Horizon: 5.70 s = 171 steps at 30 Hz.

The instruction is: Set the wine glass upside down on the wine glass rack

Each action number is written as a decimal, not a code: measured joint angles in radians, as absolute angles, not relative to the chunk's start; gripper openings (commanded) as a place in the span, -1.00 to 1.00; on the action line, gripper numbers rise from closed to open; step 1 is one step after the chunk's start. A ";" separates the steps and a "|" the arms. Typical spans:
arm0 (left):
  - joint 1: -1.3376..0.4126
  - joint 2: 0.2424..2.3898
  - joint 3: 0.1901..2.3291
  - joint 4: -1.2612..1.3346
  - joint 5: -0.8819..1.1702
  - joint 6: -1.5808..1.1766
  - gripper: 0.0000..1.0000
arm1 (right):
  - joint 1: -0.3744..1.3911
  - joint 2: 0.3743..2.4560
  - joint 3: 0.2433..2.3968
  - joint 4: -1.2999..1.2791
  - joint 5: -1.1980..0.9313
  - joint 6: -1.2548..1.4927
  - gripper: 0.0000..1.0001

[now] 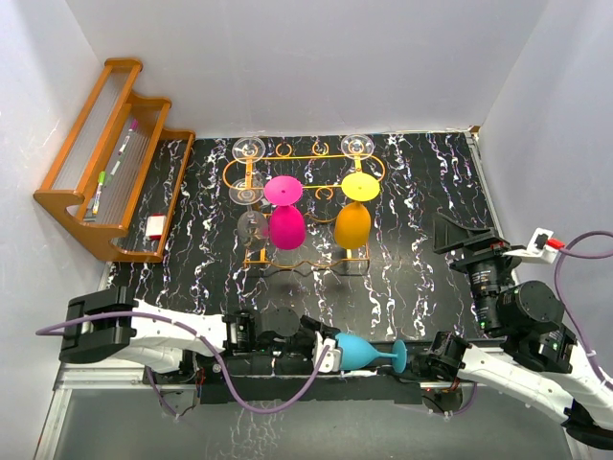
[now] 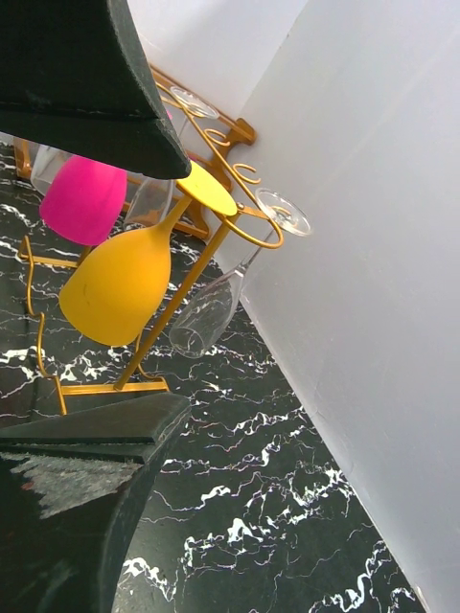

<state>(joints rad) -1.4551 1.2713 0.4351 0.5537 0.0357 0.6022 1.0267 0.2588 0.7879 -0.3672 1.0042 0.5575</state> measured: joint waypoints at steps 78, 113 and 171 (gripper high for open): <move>-0.925 0.839 0.758 0.857 0.350 0.826 -1.00 | 1.027 0.936 0.591 1.478 0.063 0.293 0.26; -0.913 0.826 0.731 0.864 0.373 0.854 -1.00 | 1.018 1.056 0.616 1.485 0.114 0.420 0.40; -0.916 0.857 1.049 0.078 0.409 0.938 0.94 | 1.000 0.768 1.227 0.572 -0.008 -0.002 -0.85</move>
<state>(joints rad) -0.9157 0.8570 1.0489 0.0784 0.4091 0.9379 1.0004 0.7681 1.2270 0.5724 -0.0078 -0.0017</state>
